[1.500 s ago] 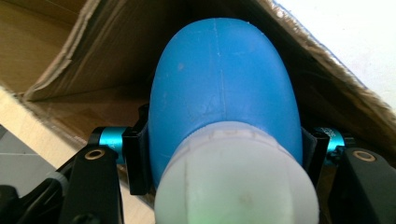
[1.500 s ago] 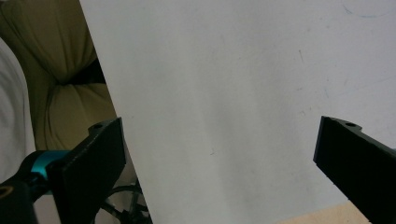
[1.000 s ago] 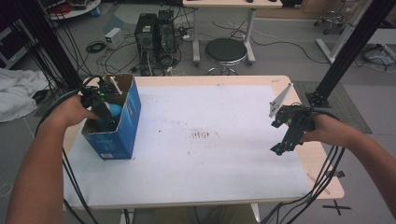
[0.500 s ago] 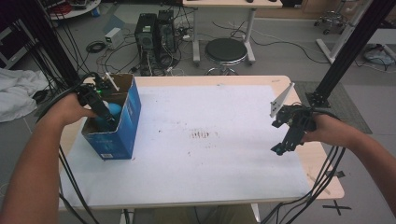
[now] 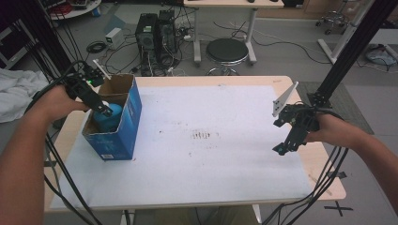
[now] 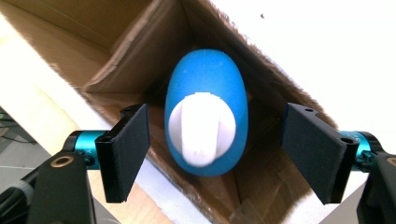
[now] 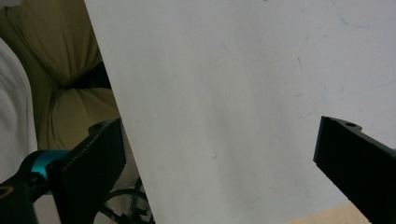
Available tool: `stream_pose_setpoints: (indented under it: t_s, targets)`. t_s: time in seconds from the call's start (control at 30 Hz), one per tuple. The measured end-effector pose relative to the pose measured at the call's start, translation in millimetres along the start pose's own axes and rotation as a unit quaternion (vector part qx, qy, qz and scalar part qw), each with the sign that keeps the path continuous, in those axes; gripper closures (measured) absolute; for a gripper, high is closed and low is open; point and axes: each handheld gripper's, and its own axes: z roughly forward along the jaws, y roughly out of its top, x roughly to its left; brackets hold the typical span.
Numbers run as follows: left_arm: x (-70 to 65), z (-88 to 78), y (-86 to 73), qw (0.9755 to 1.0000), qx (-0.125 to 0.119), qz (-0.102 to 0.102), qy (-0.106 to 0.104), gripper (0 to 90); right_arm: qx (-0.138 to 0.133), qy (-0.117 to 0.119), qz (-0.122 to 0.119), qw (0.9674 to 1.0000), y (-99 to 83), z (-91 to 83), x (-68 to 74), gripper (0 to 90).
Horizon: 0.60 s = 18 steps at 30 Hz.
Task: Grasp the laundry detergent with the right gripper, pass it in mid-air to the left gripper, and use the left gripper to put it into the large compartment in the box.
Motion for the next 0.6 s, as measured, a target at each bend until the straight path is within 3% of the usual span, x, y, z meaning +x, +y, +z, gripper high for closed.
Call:
stream_pose_setpoints:
  t_s: [0.17,0.33,0.5,0.57,0.6]
  targets:
    - [-4.8,-17.3,-0.8,0.9999,-0.011,-0.002,0.002,24.3,0.000,-0.003,0.003,1.0000,1.3,-1.1,1.3,1.6]
    - [-13.6,-31.7,2.7,0.9989,-0.047,-0.007,0.000,24.3,0.000,-0.006,0.000,1.0000,2.2,-2.0,2.4,1.6]
    - [-32.5,-47.1,16.3,0.9973,-0.068,0.029,-0.004,24.2,-0.003,-0.012,0.003,0.9999,5.1,-4.3,3.6,1.6]
    - [-32.5,-47.1,16.3,0.9973,-0.068,0.029,-0.004,24.3,-0.003,-0.014,0.004,0.9999,5.3,-4.3,3.8,1.6]
    - [-39.0,-48.3,23.5,0.9967,-0.069,0.040,-0.013,24.3,-0.005,-0.015,0.004,0.9999,5.8,-4.8,4.3,1.6]
